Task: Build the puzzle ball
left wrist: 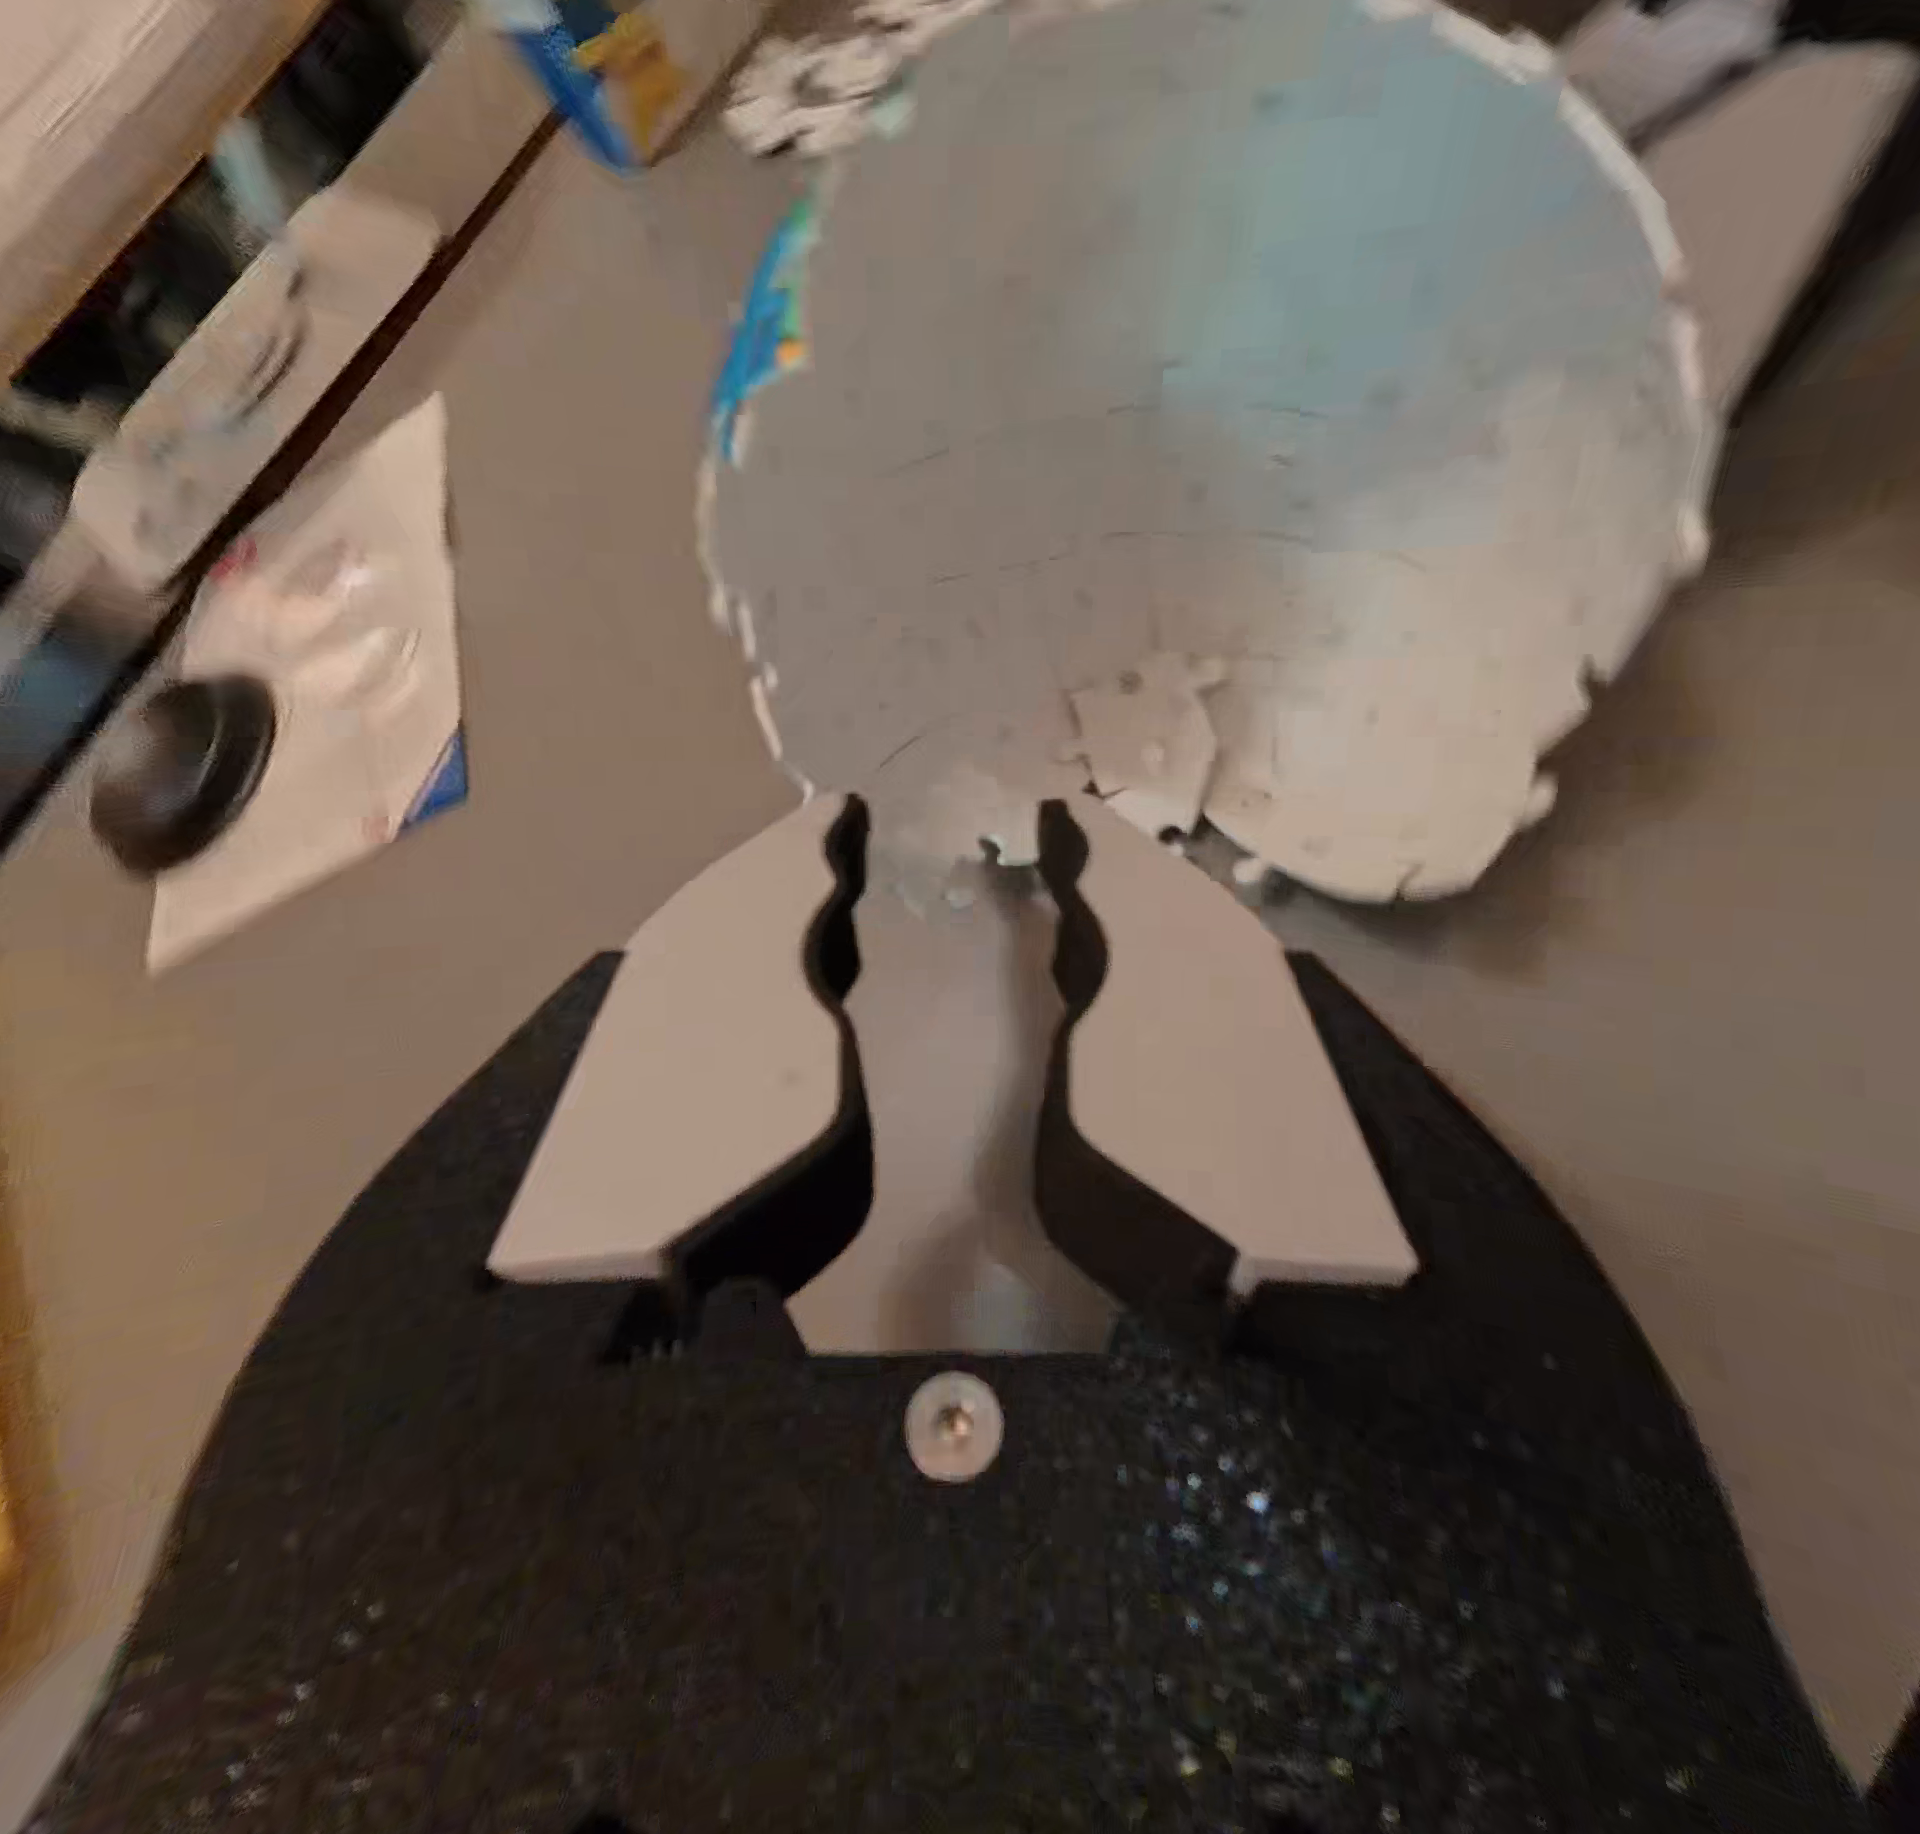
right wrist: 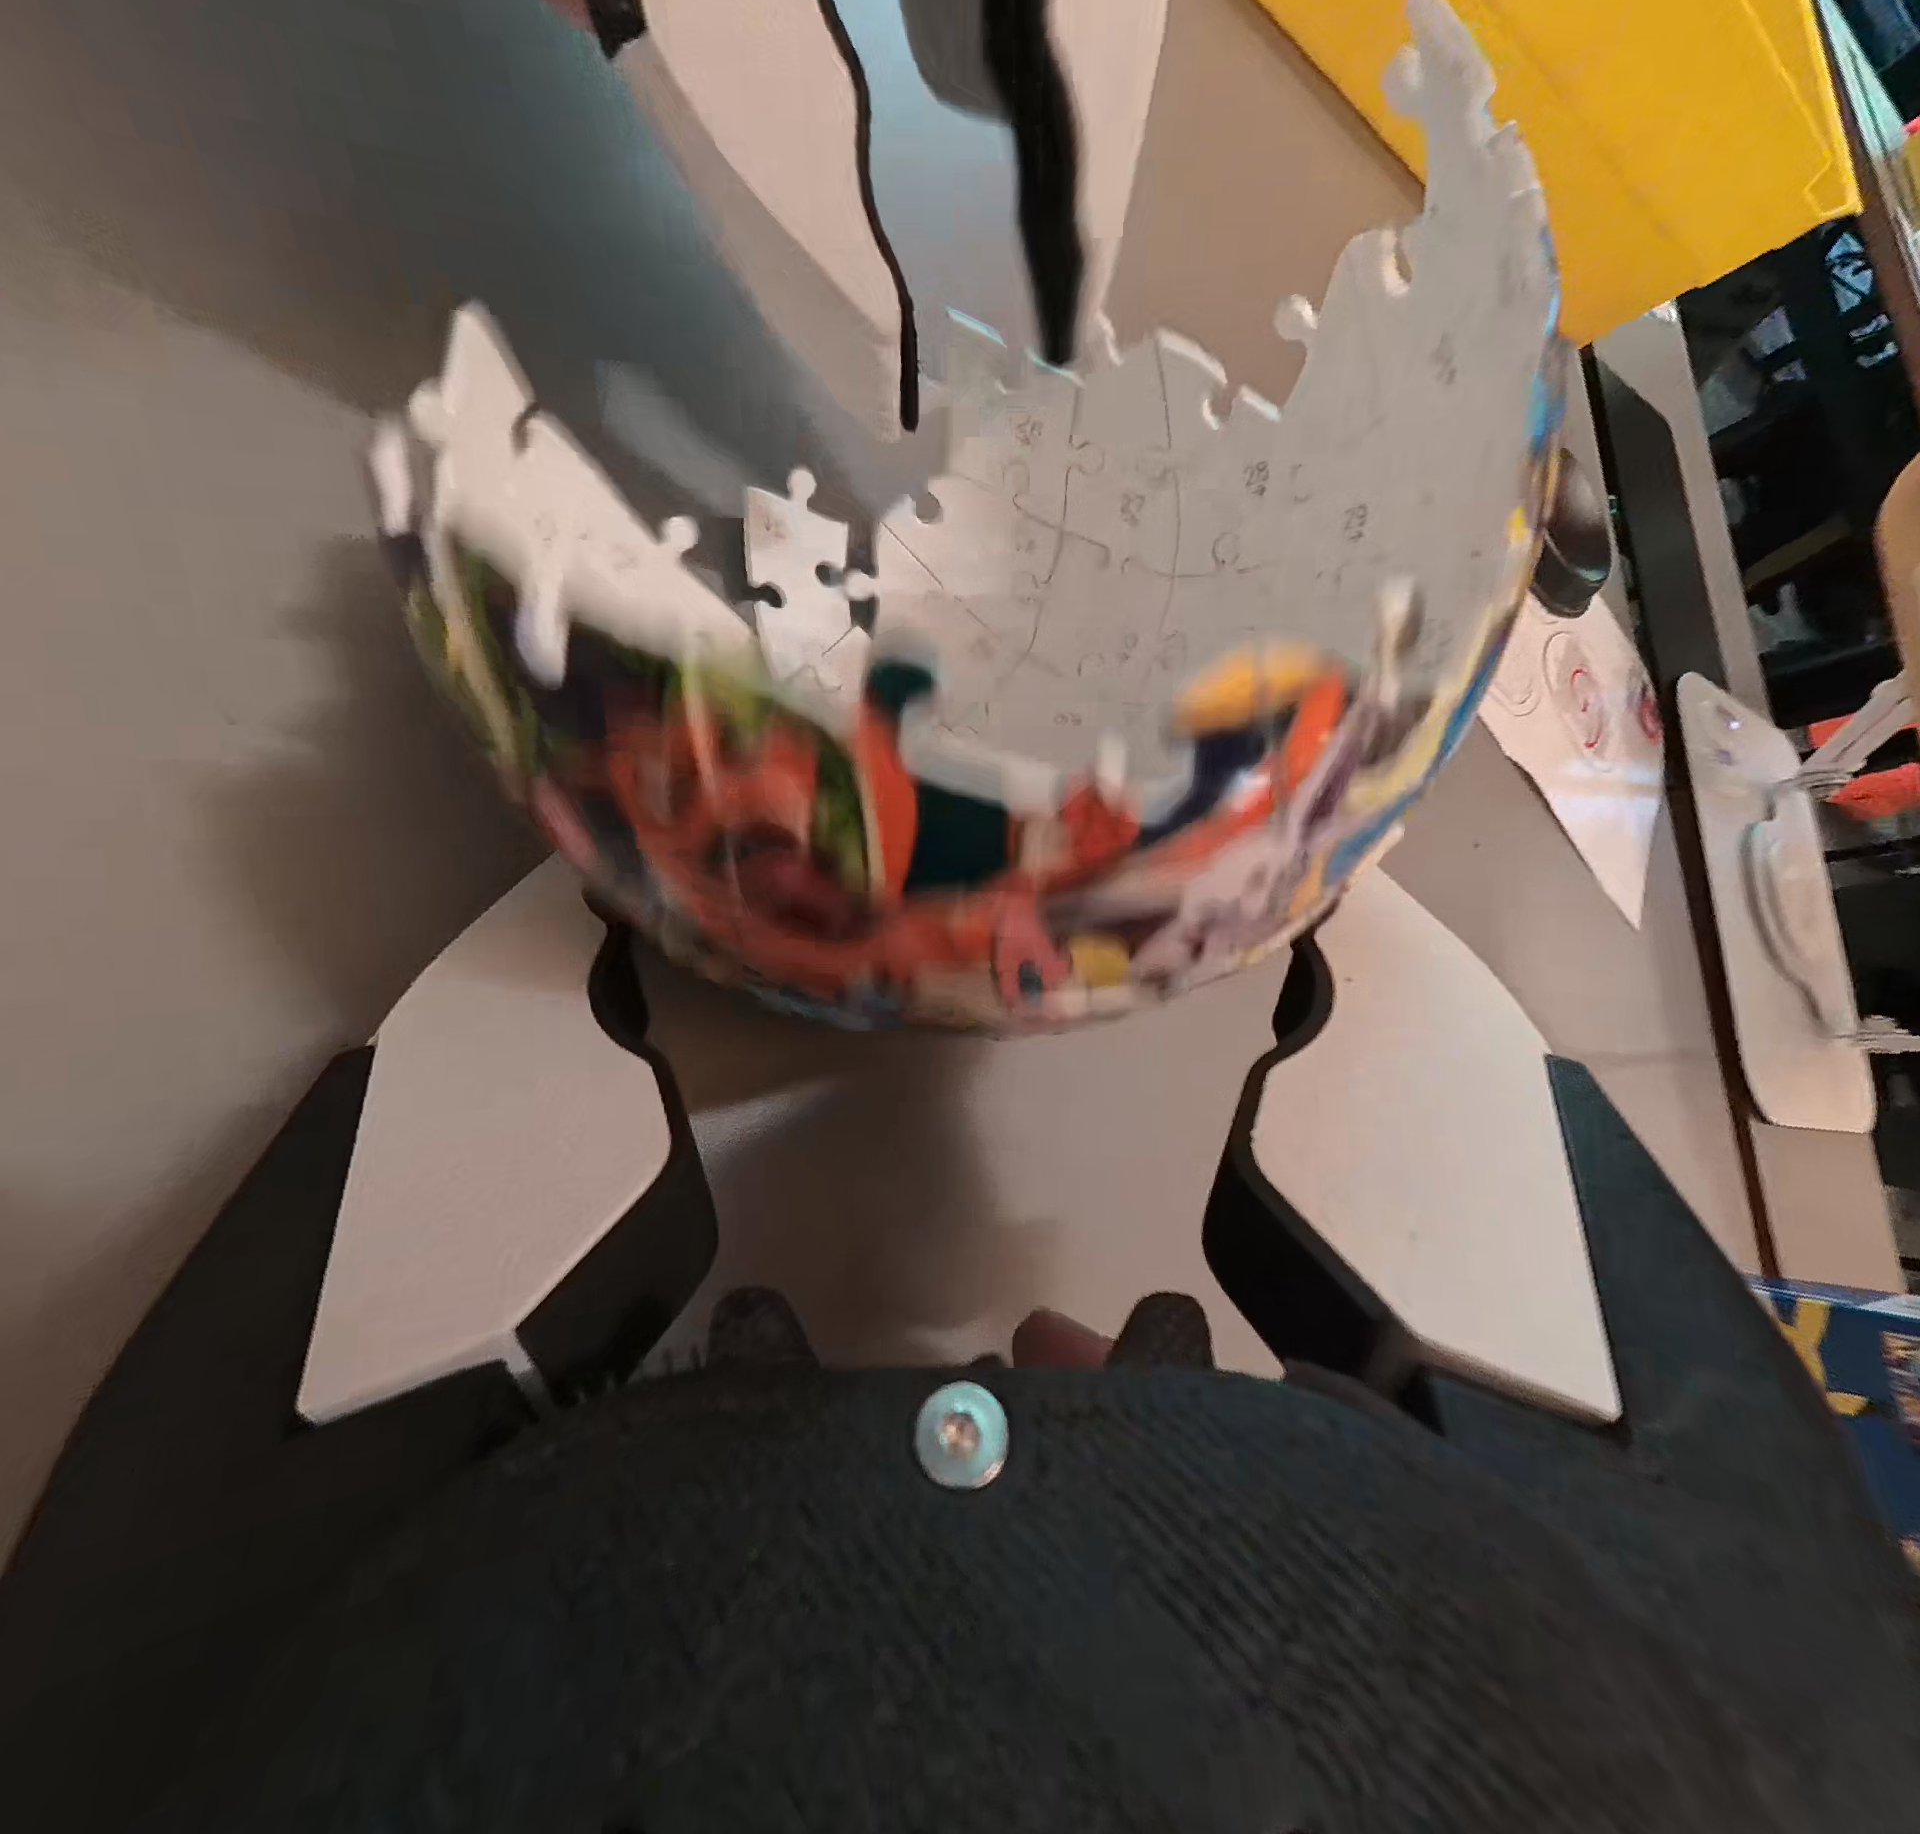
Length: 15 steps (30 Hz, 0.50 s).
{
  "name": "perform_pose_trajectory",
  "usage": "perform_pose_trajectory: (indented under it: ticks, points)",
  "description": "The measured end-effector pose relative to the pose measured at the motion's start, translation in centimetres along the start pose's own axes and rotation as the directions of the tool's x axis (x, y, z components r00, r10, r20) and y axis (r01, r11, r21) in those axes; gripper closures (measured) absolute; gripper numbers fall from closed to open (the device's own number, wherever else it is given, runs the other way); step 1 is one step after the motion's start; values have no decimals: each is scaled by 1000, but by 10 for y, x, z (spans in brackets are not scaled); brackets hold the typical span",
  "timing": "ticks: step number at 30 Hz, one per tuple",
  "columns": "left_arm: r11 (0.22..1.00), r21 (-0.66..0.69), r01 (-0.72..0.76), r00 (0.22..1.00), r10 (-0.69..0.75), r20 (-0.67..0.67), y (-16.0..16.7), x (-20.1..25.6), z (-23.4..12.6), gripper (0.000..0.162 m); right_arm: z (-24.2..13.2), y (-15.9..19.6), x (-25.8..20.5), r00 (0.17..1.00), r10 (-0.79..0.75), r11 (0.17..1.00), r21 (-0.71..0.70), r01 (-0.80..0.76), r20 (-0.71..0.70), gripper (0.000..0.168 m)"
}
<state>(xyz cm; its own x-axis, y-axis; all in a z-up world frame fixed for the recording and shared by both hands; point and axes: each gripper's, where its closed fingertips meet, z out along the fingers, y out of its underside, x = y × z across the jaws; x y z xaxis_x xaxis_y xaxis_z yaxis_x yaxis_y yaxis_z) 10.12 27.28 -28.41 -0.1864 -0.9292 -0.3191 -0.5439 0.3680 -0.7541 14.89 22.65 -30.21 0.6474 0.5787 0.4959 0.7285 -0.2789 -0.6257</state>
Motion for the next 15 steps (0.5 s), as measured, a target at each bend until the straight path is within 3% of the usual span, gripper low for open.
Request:
perform_pose_trajectory:
  ticks: [2,4,7,12,15]
  points:
    - [990,12,142,985,-143,93,5,-9,-3,106,0,-2,0,1000,-21,1000,-7,21,-8,49]
    - [958,29,284,955,-285,84,6,-7,-3,84,0,-4,0,999,-40,999,-12,40,-17,48]
    - [898,-41,438,896,-432,104,24,-10,-4,71,1,-6,-1,998,-61,998,-22,60,-24,50]
    - [771,-123,625,780,-619,91,38,-18,7,70,3,-10,-1,997,-66,998,2,66,-33,49]
    - [794,-185,579,816,-565,127,39,-16,18,67,5,-14,-2,995,-89,996,5,90,-48,49]
